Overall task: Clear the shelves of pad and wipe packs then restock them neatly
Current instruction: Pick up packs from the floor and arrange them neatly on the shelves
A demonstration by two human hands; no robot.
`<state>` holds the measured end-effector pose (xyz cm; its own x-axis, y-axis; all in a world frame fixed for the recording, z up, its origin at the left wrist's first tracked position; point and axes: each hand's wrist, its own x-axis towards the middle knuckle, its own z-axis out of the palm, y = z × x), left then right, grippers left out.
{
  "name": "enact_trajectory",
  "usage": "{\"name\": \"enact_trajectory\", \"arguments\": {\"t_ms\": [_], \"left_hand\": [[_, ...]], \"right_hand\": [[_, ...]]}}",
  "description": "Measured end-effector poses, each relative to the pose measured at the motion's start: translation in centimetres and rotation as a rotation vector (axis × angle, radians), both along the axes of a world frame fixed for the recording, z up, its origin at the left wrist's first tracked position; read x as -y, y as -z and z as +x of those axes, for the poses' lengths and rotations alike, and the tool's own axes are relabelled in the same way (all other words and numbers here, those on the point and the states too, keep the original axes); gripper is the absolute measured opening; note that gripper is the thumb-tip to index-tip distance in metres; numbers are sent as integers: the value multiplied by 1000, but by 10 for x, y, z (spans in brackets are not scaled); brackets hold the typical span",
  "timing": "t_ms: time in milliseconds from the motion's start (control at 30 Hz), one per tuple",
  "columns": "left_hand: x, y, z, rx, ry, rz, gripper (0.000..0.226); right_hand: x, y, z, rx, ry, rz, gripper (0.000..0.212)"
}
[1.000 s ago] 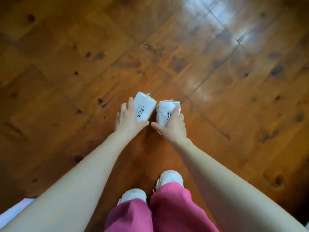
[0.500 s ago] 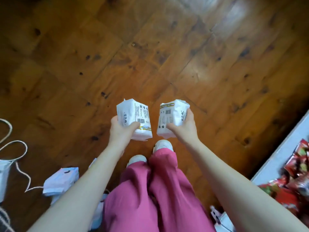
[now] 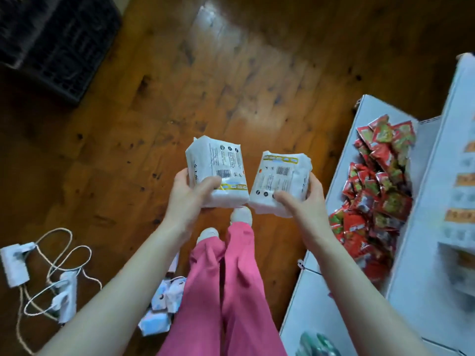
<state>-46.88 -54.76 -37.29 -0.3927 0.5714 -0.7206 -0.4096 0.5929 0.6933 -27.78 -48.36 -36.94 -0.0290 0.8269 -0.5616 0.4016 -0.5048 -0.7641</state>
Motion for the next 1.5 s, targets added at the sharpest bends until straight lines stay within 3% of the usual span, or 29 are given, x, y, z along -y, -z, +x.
{"name": "enact_trajectory", "arguments": {"t_ms": [167, 300, 467, 633, 700, 900, 1100, 1367, 1500], "left_hand": [[-4, -96, 38, -21, 184, 173, 52], [0, -159, 84, -43, 316, 285, 58], [19, -220, 154, 21, 453, 402, 82], [57, -264, 233, 110, 568, 520, 72], [71, -276, 260, 138, 635, 562, 73], [99, -312, 324, 202, 752, 673, 39], [105, -341, 376, 245, 921, 695, 43], [126, -361, 462, 387, 1304, 731, 52], [169, -365, 492, 493, 1463, 755, 33]], "right_hand": [[26, -96, 41, -36, 166, 104, 84], [49, -168, 93, -59, 275, 222, 82], [90, -240, 166, -80, 403, 378, 81], [150, -290, 234, -80, 452, 497, 80], [176, -305, 257, -69, 473, 550, 77], [234, -340, 308, -25, 608, 662, 70], [279, -358, 344, 21, 785, 723, 67], [362, -368, 369, 147, 1207, 791, 56], [425, -370, 368, 215, 1445, 819, 55]]}}
